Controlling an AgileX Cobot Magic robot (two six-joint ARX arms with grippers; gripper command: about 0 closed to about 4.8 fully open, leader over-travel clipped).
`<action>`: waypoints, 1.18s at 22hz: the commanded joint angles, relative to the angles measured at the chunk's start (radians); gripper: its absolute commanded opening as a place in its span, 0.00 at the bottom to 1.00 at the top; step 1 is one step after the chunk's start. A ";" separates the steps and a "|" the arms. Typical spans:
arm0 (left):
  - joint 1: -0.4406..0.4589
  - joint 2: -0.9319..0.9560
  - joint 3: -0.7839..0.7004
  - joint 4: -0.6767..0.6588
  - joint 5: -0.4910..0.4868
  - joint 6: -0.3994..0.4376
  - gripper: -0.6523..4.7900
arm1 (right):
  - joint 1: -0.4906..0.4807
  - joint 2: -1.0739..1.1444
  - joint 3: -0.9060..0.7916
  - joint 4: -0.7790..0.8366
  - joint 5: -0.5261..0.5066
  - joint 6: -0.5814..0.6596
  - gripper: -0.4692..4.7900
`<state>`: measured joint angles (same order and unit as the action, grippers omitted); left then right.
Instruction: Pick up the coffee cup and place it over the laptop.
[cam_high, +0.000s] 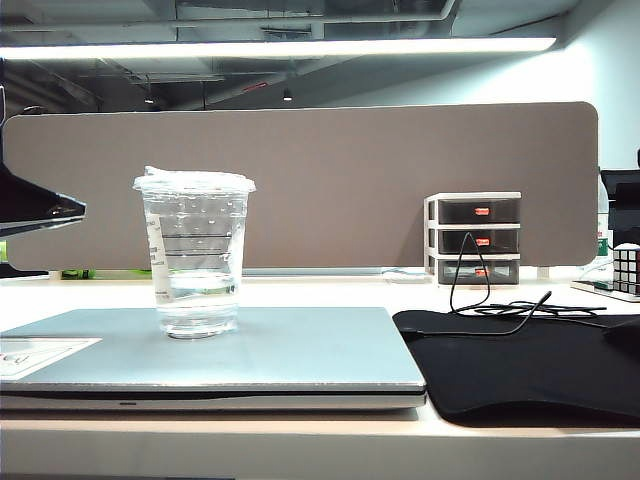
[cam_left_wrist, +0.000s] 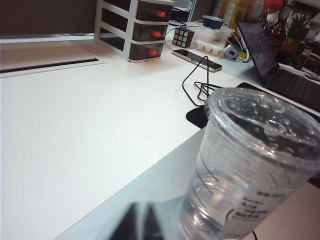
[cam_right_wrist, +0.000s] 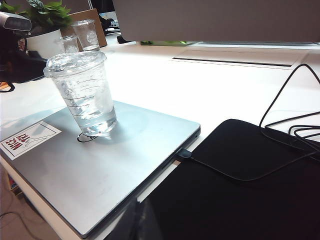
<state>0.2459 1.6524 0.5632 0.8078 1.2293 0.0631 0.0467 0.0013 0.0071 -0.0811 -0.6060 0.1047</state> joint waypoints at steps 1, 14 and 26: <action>0.003 -0.022 0.000 0.009 -0.031 -0.093 0.11 | 0.000 -0.002 -0.006 0.012 0.005 -0.001 0.08; -0.071 -0.728 -0.198 -0.309 -0.617 -0.090 0.11 | 0.000 -0.002 -0.006 0.039 0.148 -0.001 0.08; -0.304 -1.549 -0.508 -0.690 -1.172 -0.050 0.11 | 0.000 -0.002 -0.006 0.055 0.526 -0.100 0.08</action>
<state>-0.0414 0.1528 0.0677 0.1825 0.1047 -0.0116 0.0463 0.0013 0.0071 -0.0578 -0.1116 0.0231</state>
